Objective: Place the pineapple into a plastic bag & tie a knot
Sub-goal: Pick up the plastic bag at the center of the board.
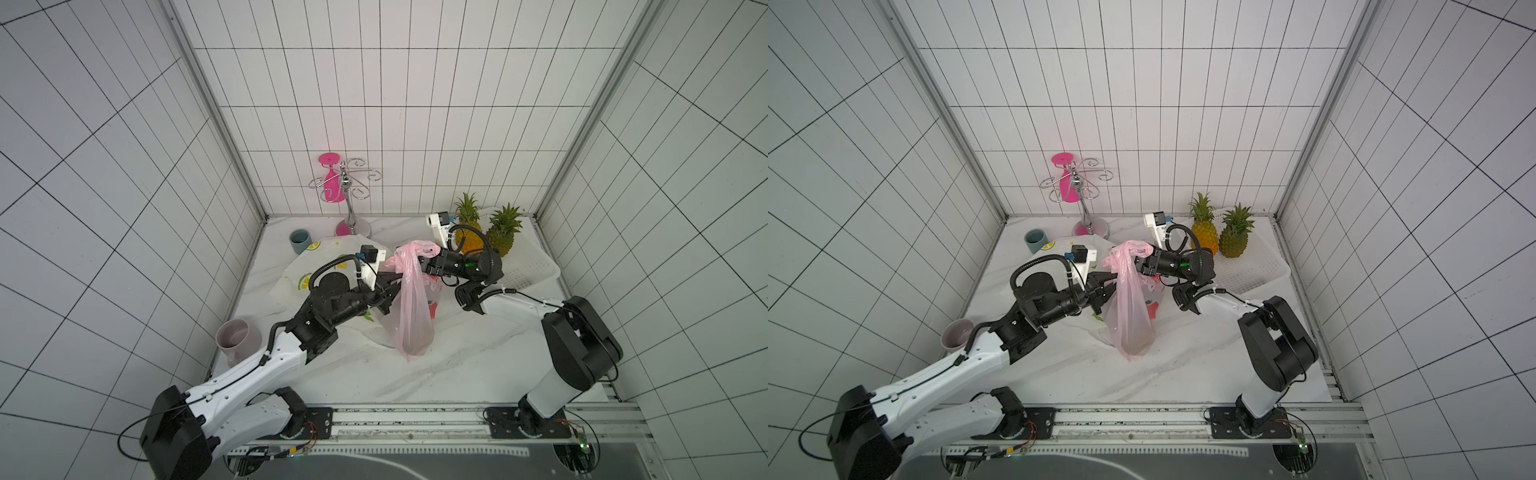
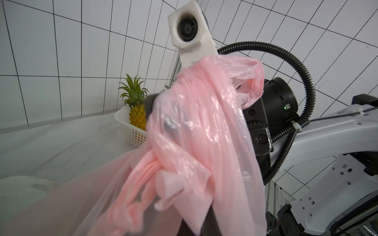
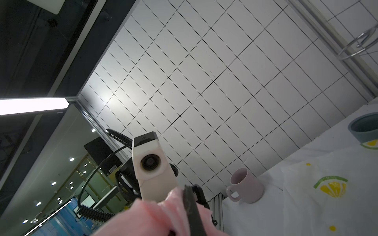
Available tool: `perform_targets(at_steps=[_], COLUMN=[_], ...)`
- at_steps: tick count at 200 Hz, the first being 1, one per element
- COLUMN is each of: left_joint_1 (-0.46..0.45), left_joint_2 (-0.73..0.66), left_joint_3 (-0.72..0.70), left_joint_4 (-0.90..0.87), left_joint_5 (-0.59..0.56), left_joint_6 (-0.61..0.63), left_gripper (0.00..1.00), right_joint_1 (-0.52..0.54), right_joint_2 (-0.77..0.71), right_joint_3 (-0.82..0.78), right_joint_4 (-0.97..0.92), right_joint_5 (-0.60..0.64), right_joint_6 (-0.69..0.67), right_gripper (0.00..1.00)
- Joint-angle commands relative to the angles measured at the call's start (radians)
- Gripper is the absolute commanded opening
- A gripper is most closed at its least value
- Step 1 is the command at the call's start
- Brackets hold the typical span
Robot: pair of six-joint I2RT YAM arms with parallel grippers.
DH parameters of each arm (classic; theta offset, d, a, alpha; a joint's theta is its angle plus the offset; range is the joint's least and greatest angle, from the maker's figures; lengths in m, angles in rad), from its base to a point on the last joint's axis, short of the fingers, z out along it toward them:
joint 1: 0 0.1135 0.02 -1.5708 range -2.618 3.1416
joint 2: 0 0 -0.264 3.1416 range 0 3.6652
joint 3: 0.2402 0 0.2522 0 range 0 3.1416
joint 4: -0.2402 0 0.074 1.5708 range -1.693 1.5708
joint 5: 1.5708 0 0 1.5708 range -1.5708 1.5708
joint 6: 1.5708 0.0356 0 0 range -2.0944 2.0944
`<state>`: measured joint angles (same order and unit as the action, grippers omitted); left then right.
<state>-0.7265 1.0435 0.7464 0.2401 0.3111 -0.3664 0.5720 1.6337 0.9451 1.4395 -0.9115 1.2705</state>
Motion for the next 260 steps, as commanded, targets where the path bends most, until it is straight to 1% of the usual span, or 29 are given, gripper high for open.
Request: perform_targets(at_steps=[1, 27, 49, 75, 101, 117, 143, 164, 173, 186, 202, 213, 222, 235, 260], left_joint_1=[-0.013, -0.014, -0.014, -0.014, -0.013, -0.014, -0.014, -0.014, -0.014, -0.014, -0.014, -0.013, -0.014, -0.013, -0.014], left_joint_2=[0.011, 0.017, 0.014, 0.036, 0.011, -0.008, -0.023, -0.006, 0.011, 0.046, 0.096, 0.128, 0.153, 0.180, 0.200], left_joint_3=[0.033, -0.021, -0.044, -0.034, -0.033, -0.022, 0.011, 0.053, 0.088, 0.156, 0.254, 0.316, 0.365, 0.426, 0.493], left_joint_4=[0.050, 0.130, 0.188, 0.197, 0.210, 0.206, 0.198, 0.225, 0.221, 0.203, 0.174, 0.163, 0.145, 0.124, 0.085], left_joint_5=[0.003, -0.060, -0.131, -0.188, -0.234, -0.241, -0.237, -0.219, -0.211, -0.188, -0.151, -0.124, -0.108, -0.080, -0.070], left_joint_6=[0.023, 0.015, 0.029, 0.062, 0.062, 0.062, 0.055, 0.057, 0.061, 0.074, 0.085, 0.087, 0.086, 0.090, 0.090], left_gripper=[0.00, 0.00, 0.00, 0.00, 0.00, 0.00, 0.07, 0.10, 0.13, 0.19, 0.23, 0.30, 0.32, 0.38, 0.52], right_joint_1=[0.043, 0.088, 0.137, 0.177, 0.188, 0.188, 0.190, 0.191, 0.190, 0.190, 0.187, 0.178, 0.167, 0.146, 0.106], right_joint_2=[-0.024, 0.069, 0.132, 0.146, 0.138, 0.138, 0.141, 0.151, 0.156, 0.164, 0.170, 0.179, 0.188, 0.204, 0.225], right_joint_3=[0.110, 0.170, 0.198, 0.215, 0.223, 0.242, 0.305, 0.381, 0.423, 0.483, 0.552, 0.600, 0.640, 0.692, 0.782], right_joint_4=[0.107, 0.288, 0.405, 0.415, 0.415, 0.418, 0.418, 0.419, 0.418, 0.418, 0.419, 0.419, 0.417, 0.418, 0.418], right_joint_5=[0.027, 0.002, 0.006, 0.008, 0.015, 0.028, 0.048, 0.068, 0.080, 0.102, 0.139, 0.165, 0.184, 0.221, 0.265], right_joint_6=[-0.028, 0.199, 0.326, 0.339, 0.334, 0.341, 0.354, 0.372, 0.382, 0.389, 0.389, 0.390, 0.396, 0.415, 0.440], right_gripper=[0.00, 0.00, 0.00, 0.00, 0.00, 0.00, 0.00, 0.00, 0.00, 0.00, 0.00, 0.00, 0.00, 0.00, 0.00])
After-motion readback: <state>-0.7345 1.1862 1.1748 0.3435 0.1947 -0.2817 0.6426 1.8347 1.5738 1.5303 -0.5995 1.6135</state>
